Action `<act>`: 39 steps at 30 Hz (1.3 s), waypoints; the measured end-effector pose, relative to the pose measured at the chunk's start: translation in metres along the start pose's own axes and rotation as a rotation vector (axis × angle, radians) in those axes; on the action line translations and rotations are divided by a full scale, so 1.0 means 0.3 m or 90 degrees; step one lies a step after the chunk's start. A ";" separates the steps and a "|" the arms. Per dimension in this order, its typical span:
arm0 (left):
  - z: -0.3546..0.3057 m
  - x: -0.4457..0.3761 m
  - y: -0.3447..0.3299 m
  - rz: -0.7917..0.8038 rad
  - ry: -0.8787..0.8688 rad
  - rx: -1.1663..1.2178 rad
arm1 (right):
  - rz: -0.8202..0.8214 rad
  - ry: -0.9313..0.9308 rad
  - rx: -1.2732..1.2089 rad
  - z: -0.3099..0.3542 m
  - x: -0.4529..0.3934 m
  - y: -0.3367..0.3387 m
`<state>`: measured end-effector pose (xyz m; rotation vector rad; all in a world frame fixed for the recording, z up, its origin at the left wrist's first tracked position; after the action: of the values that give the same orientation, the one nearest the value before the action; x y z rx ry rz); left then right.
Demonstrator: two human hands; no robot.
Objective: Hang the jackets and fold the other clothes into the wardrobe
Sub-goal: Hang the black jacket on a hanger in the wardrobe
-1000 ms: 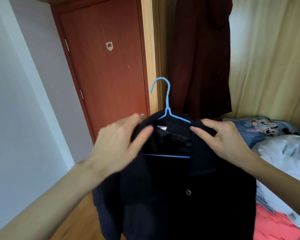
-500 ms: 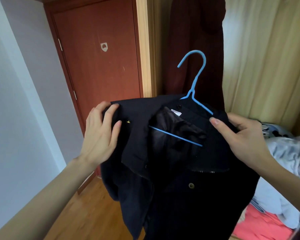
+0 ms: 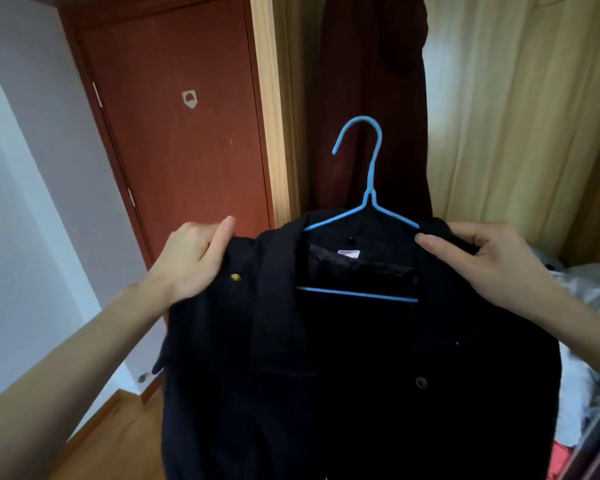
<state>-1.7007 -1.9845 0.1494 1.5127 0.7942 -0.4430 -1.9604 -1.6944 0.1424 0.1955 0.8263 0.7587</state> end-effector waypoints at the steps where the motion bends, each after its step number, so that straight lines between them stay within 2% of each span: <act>1: -0.040 -0.004 -0.007 0.000 -0.022 -0.008 | -0.010 -0.011 -0.004 -0.006 -0.002 0.005; 4: -0.185 -0.015 -0.041 0.030 -0.133 0.021 | -0.026 -0.042 0.001 -0.027 -0.005 0.020; 6: -0.258 -0.007 -0.075 0.042 -0.160 0.016 | -0.015 -0.054 -0.006 -0.034 0.005 0.018; 9: -0.312 0.022 -0.109 0.025 -0.151 -0.025 | 0.024 -0.045 -0.007 -0.041 0.025 -0.001; 12: -0.318 0.032 -0.104 -0.002 -0.126 0.048 | 0.106 -0.049 0.094 -0.046 0.030 -0.029; 14: -0.335 0.027 -0.112 0.008 -0.127 0.085 | 0.159 -0.011 0.176 -0.011 0.032 -0.053; 16: -0.353 0.019 -0.115 0.007 -0.129 0.105 | 0.178 0.010 0.188 0.032 0.025 -0.065; 22: -0.368 -0.021 -0.056 -0.027 -0.108 0.076 | 0.166 0.008 0.122 0.112 -0.023 -0.061; 26: -0.470 -0.041 -0.072 0.005 -0.201 -0.039 | 0.181 0.018 0.122 0.133 -0.016 -0.089; 30: -0.469 -0.009 -0.064 -0.032 -0.197 -0.081 | 0.166 0.062 0.230 0.127 -0.010 -0.044; 35: -0.469 -0.004 -0.095 -0.036 -0.170 -0.016 | 0.143 0.065 0.325 0.088 0.000 -0.018; 39: -0.475 -0.027 -0.087 -0.069 -0.161 0.014 | 0.122 0.054 0.298 0.066 0.017 -0.006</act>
<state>-1.7509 -1.8484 0.1534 1.4046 0.6750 -0.7114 -1.9429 -1.6897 0.1521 0.6718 1.0696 0.7468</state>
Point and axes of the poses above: each hand's wrist, its own x-axis away from the middle knuckle, its own y-axis out of the back of the hand, z = x × y, the point moved 8 cm from there along -x, towards the middle knuckle, and after that the axes turned 10 degrees about -y, right-handed, at the moved point
